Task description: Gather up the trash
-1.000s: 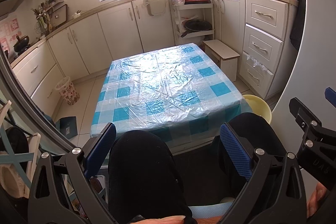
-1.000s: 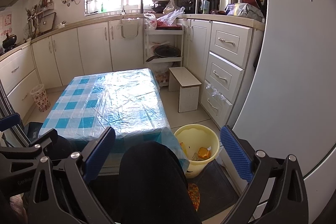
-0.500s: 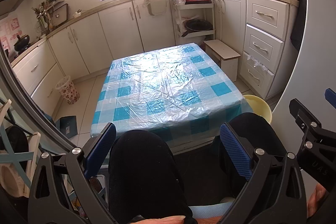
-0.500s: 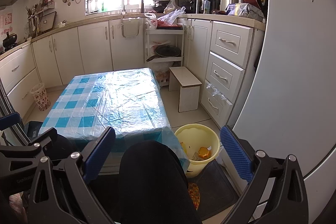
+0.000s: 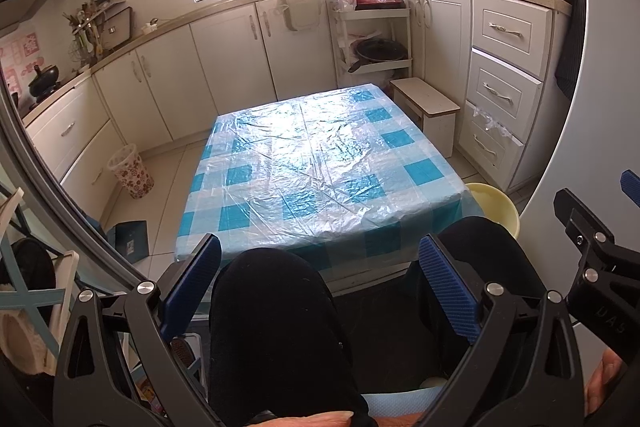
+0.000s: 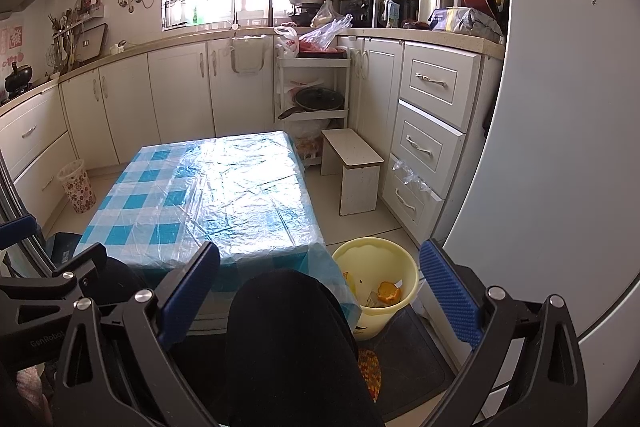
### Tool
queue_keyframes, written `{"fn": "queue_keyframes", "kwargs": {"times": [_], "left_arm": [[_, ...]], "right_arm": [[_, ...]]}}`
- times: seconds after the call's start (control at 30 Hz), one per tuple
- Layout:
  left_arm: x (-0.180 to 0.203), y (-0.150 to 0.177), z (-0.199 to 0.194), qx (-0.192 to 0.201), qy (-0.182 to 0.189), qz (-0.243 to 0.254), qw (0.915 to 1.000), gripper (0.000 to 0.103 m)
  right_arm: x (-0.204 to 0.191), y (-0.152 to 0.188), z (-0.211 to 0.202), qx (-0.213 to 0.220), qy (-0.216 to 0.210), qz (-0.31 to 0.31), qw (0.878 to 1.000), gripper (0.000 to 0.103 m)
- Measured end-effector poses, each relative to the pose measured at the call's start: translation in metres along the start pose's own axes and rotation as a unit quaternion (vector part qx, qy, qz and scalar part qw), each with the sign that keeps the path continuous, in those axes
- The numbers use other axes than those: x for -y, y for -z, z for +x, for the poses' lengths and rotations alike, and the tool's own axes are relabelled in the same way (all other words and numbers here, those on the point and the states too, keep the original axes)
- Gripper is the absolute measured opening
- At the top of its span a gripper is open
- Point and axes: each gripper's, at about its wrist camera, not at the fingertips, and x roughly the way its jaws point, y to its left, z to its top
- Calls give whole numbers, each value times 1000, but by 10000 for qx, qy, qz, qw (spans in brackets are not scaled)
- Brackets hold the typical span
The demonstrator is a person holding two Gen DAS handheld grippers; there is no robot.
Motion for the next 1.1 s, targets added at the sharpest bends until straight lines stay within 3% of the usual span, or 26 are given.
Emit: {"fn": "queue_keyframes", "kwargs": {"times": [1.1], "left_arm": [[-1,-2,2,-16,-50,-121,9999,95]], "right_arm": [[3,-3,1,22,3,-44,10000,96]]}}
